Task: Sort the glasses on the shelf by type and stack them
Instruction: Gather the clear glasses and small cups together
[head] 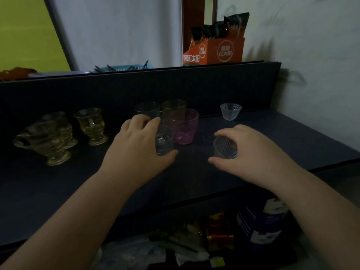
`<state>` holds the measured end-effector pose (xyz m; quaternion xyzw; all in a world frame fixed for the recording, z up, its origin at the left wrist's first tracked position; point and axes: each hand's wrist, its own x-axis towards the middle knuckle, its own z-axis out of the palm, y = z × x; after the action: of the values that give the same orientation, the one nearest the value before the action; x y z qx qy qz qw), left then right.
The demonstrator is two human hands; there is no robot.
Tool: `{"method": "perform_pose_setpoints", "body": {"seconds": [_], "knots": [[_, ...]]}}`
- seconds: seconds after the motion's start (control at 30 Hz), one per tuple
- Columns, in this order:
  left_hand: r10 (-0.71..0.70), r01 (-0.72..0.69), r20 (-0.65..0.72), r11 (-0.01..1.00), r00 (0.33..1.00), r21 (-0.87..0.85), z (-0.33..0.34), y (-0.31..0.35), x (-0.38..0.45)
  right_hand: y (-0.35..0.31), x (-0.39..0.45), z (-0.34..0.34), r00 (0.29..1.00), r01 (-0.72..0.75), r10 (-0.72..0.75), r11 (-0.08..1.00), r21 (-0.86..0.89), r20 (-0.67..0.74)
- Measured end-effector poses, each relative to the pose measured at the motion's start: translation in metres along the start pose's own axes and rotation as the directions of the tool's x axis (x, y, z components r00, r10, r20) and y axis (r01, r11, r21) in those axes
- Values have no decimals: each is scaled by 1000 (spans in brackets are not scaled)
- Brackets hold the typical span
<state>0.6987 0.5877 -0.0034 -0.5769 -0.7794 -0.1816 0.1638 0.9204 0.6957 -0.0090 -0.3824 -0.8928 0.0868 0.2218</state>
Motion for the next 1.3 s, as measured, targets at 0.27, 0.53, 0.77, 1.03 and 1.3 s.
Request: {"method": "perform_pose_setpoints", "body": {"seconds": [0.27, 0.53, 0.77, 1.03, 1.3], "knots": [[312, -315, -61, 947, 948, -68, 3, 61, -2, 34, -6, -9, 992, -93, 91, 995, -21, -93], [237, -234, 9, 961, 971, -148, 52, 107, 39, 108, 28, -17, 992, -102, 97, 993, -64, -80], [124, -115, 67, 984, 990, -133, 75, 139, 64, 141, 117, -10, 1000, 1, 0, 995, -101, 9], [15, -11, 62, 998, 998, -57, 77, 155, 76, 152, 151, 3, 993, 80, -72, 993, -91, 89], [-98, 97, 33, 995, 995, 34, 64, 167, 58, 160, 116, -10, 995, 102, -101, 993, -52, 20]]}}
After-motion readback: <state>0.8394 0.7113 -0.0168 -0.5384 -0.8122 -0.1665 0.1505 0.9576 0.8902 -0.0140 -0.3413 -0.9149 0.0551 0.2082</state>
